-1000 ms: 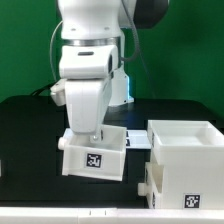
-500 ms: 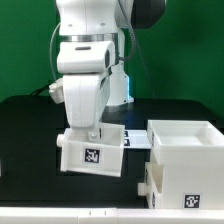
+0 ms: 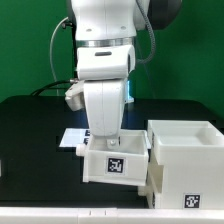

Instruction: Assemble drawer

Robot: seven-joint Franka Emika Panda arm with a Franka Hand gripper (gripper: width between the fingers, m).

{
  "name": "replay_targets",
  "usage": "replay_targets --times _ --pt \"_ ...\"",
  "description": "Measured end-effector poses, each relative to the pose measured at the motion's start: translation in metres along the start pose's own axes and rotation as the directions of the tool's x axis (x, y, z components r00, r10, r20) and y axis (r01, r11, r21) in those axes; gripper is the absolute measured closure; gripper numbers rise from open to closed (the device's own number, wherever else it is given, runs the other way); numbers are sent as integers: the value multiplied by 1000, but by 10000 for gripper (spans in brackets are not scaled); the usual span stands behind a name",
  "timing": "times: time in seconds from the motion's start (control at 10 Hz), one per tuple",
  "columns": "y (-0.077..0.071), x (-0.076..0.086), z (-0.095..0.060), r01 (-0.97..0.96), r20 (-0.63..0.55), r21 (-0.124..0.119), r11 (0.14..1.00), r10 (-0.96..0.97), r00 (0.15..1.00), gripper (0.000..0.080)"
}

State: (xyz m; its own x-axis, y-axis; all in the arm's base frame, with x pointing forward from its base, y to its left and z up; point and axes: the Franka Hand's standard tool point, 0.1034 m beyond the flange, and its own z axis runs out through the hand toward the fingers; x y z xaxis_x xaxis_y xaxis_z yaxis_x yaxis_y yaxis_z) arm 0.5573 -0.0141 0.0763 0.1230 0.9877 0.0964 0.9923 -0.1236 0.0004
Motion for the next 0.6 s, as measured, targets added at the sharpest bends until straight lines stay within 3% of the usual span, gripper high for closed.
replay_targets --times 0.6 --pt "-6 7 9 6 -4 11 1000 -6 1000 765"
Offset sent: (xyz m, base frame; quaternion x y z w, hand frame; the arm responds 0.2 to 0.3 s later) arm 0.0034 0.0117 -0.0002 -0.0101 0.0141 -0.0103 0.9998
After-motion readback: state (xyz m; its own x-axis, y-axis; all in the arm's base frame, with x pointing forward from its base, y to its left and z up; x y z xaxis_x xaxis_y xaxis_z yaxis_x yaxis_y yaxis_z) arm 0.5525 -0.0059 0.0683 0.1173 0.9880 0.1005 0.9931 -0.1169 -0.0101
